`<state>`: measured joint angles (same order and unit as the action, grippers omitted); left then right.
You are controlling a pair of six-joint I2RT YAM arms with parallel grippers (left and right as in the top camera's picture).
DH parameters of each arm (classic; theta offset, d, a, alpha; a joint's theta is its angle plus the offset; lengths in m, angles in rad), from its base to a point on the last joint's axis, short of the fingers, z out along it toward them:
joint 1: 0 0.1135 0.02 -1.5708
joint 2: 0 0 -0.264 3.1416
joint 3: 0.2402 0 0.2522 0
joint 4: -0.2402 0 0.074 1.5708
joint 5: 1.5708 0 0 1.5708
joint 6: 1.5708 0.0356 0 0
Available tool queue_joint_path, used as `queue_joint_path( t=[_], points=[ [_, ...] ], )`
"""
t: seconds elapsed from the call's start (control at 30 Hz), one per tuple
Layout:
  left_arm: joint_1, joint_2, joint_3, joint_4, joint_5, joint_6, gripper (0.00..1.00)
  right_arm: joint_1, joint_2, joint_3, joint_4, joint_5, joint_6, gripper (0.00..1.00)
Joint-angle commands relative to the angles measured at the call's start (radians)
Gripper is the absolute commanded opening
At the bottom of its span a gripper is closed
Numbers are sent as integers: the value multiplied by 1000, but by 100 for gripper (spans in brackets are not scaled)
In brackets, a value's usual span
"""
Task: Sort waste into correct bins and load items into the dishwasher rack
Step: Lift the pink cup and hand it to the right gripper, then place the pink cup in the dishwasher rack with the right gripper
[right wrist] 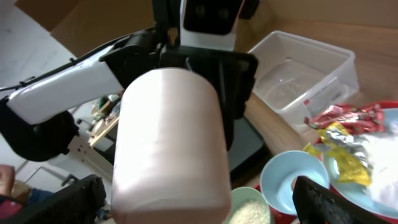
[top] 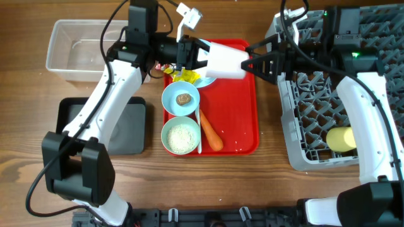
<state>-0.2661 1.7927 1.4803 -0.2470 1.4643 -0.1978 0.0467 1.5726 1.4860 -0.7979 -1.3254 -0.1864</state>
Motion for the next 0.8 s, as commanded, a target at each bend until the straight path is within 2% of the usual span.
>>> queue_joint_path(
  t=[0.0,0.17,0.47,0.5,0.63,0.67,0.7,0.77],
  points=[
    [5,-13,10,78,39,-113,4,60,8,-5,15,-45,-32,100],
    [5,-13,10,94,39,-133,4,138,8,-5,65,-45,-23,98],
    [-2,-13,10,93,39,-133,4,147,8,-5,127,-45,6,66],
    [-3,-13,10,85,39,-132,4,147,8,-5,130,-45,6,65],
    [-3,-13,10,63,39,-132,16,146,8,-5,137,-44,6,64],
    [-3,-13,10,63,39,-132,16,146,8,-5,148,-43,6,64],
    [-5,-13,10,63,39,-132,6,146,8,-5,156,-43,7,64],
    [-5,-13,10,63,39,-132,4,146,8,-5,182,-6,40,68]
  ],
)
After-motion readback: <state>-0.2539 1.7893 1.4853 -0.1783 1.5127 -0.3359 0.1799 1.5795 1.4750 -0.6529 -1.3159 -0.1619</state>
